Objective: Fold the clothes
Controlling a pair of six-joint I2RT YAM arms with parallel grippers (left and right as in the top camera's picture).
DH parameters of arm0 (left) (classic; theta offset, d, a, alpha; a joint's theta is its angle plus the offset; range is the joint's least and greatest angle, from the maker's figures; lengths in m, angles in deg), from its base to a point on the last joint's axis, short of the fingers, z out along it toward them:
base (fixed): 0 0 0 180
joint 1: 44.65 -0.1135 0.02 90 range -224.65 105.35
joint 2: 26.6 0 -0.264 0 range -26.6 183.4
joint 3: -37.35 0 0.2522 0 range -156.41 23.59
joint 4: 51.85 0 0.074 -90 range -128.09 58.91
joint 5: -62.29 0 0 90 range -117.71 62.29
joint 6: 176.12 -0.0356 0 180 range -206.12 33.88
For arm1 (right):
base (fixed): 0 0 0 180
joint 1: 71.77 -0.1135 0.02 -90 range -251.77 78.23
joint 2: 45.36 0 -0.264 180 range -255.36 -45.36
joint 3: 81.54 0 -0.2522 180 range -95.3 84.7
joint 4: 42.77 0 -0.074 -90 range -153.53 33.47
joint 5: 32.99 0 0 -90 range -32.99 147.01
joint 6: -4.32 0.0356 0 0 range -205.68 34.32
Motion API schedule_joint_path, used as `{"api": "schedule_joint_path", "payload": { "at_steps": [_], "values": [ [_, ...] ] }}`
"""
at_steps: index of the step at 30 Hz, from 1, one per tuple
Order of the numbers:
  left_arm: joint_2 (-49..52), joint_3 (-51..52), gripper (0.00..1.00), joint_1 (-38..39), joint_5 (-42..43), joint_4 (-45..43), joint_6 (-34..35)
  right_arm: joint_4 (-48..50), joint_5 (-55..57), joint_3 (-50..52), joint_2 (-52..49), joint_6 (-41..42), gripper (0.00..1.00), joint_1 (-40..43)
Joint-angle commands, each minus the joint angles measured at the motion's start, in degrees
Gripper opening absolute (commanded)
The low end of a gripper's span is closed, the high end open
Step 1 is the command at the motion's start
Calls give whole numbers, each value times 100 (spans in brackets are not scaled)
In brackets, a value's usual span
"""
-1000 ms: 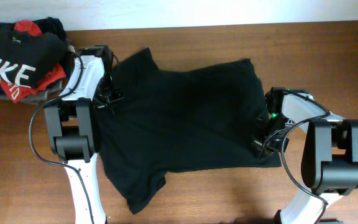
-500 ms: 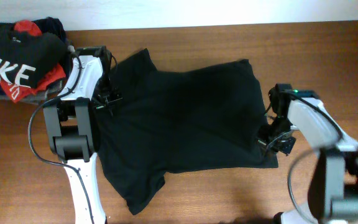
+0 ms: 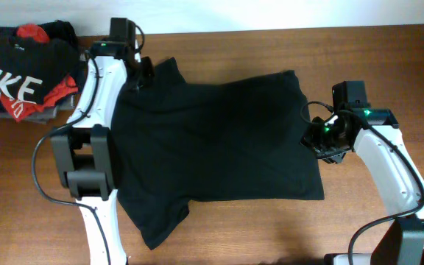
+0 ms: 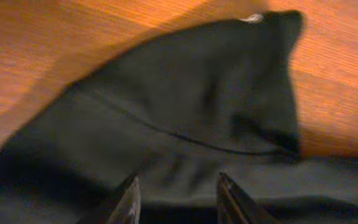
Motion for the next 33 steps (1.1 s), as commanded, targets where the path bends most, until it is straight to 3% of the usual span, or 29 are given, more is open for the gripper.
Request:
{"api": "schedule_joint_path", "payload": {
  "at_steps": [1, 11, 23, 33],
  "values": [
    [-109, -57, 41, 131, 254, -52, -50, 24, -212, -72, -7, -44, 47, -52],
    [-85, 24, 43, 175, 256, 4, -52, -17, -57, 389, -278, -249, 4, -638],
    [358, 24, 44, 175, 254, -955, -48, 190, 588, 999, -442, -229, 4, -999],
    [748, 26, 45, 179, 321, -1408, -46, 966, 588, 1456, -442, -227, 4, -999]
  ]
}}
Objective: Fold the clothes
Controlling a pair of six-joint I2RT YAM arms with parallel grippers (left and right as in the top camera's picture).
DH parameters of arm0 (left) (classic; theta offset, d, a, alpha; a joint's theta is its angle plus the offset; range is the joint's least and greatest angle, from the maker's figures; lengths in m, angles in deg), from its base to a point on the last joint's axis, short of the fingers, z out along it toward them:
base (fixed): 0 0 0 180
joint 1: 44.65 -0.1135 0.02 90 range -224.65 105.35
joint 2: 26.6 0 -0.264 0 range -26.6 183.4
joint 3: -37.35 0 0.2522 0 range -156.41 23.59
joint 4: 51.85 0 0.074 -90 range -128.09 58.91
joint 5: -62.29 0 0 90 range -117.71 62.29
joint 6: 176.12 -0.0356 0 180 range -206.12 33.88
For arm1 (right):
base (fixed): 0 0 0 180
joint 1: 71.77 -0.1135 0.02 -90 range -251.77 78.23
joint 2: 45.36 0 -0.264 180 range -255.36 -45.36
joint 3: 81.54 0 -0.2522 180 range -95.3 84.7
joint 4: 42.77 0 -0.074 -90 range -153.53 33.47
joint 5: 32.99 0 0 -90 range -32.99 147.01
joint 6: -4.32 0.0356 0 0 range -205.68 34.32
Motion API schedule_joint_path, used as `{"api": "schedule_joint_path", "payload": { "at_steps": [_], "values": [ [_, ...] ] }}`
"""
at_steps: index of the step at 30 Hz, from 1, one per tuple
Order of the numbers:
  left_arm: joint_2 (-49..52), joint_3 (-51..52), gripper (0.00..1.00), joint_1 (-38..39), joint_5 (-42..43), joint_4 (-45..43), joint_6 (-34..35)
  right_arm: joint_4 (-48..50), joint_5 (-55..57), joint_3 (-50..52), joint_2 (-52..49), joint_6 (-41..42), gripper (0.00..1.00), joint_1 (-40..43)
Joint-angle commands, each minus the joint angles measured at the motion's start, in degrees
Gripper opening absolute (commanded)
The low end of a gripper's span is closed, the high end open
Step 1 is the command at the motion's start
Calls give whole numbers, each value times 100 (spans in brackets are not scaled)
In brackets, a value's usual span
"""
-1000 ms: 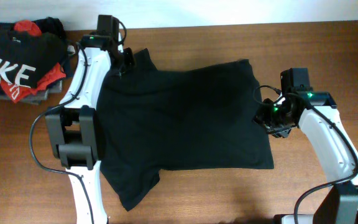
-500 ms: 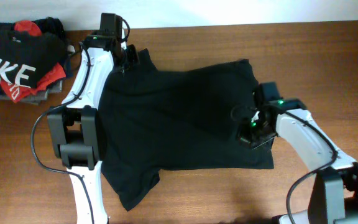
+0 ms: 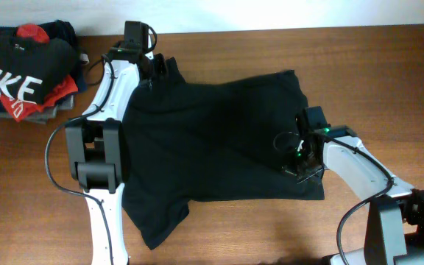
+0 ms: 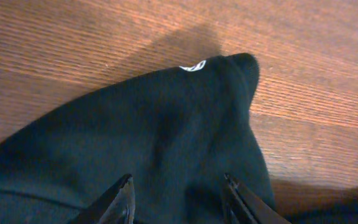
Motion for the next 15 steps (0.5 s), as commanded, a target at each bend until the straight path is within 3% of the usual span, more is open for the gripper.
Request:
{"api": "schedule_joint_path", "payload": {
  "at_steps": [1, 11, 15],
  "values": [
    [184, 22, 45, -24, 105, -101, -46, 247, 116, 238, -11, -9, 4, -24],
    [498, 22, 44, -24, 105, -291, -48, 291, 120, 415, -90, 28, 4, -15],
    [660, 22, 1, -24, 103, -267, -46, 278, 118, 415, -131, 28, 4, -15]
  ]
}}
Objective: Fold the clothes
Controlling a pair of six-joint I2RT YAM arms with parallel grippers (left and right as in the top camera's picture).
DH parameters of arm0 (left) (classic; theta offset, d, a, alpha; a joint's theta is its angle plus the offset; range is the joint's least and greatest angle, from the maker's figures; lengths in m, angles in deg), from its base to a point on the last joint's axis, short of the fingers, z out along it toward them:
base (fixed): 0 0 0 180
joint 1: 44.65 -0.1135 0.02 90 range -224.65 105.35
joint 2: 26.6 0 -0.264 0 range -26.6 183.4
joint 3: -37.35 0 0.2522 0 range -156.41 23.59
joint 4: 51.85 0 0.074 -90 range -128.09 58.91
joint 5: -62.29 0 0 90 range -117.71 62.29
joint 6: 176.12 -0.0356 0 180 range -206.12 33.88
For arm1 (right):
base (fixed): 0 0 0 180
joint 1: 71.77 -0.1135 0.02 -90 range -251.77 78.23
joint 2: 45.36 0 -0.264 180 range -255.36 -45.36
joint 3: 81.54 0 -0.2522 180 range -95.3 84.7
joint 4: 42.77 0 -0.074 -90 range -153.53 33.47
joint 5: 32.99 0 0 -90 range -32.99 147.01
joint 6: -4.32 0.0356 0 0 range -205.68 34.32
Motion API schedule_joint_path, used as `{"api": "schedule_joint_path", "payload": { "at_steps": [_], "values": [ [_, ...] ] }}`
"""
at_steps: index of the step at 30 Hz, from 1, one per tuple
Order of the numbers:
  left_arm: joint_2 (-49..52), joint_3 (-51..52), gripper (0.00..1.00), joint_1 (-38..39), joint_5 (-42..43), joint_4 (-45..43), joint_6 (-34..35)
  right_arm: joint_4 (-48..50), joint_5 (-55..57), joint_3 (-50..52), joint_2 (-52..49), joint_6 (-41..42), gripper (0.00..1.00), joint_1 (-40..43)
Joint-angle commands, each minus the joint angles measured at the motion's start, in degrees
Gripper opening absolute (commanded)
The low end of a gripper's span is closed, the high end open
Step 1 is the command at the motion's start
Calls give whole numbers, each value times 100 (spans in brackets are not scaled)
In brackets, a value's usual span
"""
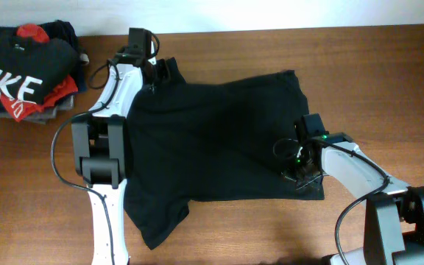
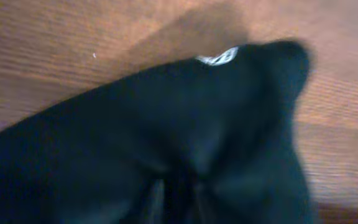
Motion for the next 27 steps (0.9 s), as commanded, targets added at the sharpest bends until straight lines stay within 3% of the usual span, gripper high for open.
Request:
{"api": "schedule_joint_path", "payload": {
  "at_steps": [1, 7, 13, 27],
  "values": [
    [243, 20, 1, -24, 59, 4, -46, -22, 96, 37, -107, 28, 4, -15],
    [289, 20, 0, -26, -11, 0, -48, -22, 160, 37, -256, 61, 4, -2],
    [295, 20, 1, -107, -953, -4, -50, -343, 160, 42, -612, 289, 4, 343],
    [306, 20, 3, -269, -994, -1054, -103, -752, 334, 44, -684, 507, 4, 726]
  ]
}}
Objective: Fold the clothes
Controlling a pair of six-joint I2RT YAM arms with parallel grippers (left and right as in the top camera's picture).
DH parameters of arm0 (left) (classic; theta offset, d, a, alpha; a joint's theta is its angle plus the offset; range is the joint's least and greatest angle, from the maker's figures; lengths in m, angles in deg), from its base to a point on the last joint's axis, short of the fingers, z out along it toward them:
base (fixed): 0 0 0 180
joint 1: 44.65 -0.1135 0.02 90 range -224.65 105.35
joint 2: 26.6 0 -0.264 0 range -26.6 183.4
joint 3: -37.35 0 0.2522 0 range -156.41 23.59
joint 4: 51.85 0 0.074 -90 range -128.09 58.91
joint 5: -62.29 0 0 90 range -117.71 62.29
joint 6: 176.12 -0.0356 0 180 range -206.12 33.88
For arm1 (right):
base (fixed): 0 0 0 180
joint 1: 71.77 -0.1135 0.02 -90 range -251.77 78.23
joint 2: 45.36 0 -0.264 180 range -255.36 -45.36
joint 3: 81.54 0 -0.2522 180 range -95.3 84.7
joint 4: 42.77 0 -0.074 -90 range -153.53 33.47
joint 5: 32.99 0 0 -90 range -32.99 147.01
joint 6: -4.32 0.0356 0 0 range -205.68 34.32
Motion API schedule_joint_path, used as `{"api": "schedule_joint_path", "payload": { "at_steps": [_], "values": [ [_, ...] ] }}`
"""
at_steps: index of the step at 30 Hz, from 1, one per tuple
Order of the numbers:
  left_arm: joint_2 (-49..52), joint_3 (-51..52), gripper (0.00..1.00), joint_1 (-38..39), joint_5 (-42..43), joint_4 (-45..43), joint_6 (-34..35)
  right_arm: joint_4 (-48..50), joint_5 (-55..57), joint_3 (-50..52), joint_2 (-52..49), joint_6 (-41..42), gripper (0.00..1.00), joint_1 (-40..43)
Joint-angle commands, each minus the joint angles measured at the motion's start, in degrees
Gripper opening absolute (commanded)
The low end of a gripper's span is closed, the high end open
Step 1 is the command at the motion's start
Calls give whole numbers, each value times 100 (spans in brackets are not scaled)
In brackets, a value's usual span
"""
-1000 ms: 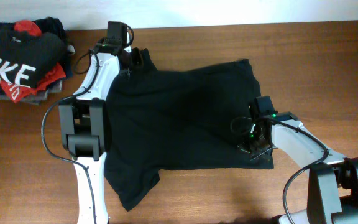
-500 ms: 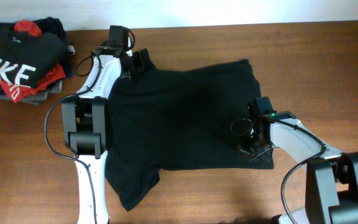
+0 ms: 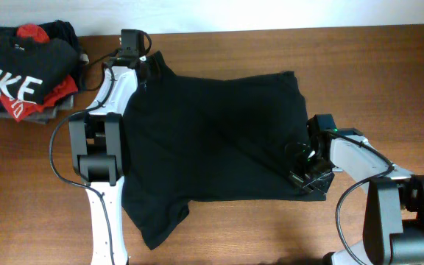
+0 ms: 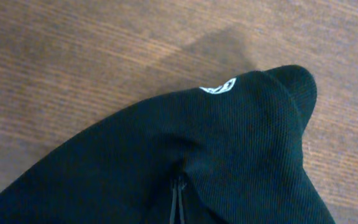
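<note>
A black T-shirt [image 3: 212,140] lies spread over the wooden table [image 3: 389,66]. My left gripper [image 3: 143,66] is at the shirt's far left corner. In the left wrist view its fingertips [image 4: 178,200] are shut together, pinching a fold of the black cloth just below a small white label [image 4: 218,88]. My right gripper [image 3: 308,171] rests on the shirt's near right corner by the hem. The overhead view does not show how its jaws stand.
A pile of other clothes [image 3: 24,70], topped by a black shirt with white letters and some red fabric, sits at the far left corner. One black sleeve [image 3: 157,221] reaches toward the near edge. Bare wood surrounds the shirt on the right and near side.
The left gripper, with its fingers together on the cloth, has moved a little to the left and drawn the shirt's corner with it. The right gripper has shifted slightly right and nearer along the hem.
First the left gripper hung open over the far left sleeve, and the right gripper stood beside the shirt's right edge. Later the left was open over the labelled corner and the right lay on the near right corner. The left then shut on the cloth and holds it now.
</note>
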Motion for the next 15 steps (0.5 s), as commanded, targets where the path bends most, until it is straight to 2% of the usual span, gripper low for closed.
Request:
{"api": "schedule_joint_path", "payload": {
  "at_steps": [1, 7, 11, 15],
  "values": [
    [136, 17, 3, -50, -188, -216, -170, -103, 603, 229, -258, 118, 4, 79],
    [131, -70, 10, -13, -181, -216, -597, -103, 660, 212, -214, 162, 4, 81],
    [131, -422, 19, -11, -52, 94, -599, -214, 769, 17, 35, 160, 4, 81],
    [127, -1043, 23, -11, 4, 645, -595, -568, 1021, -439, 415, 157, 4, 81]
  ]
}}
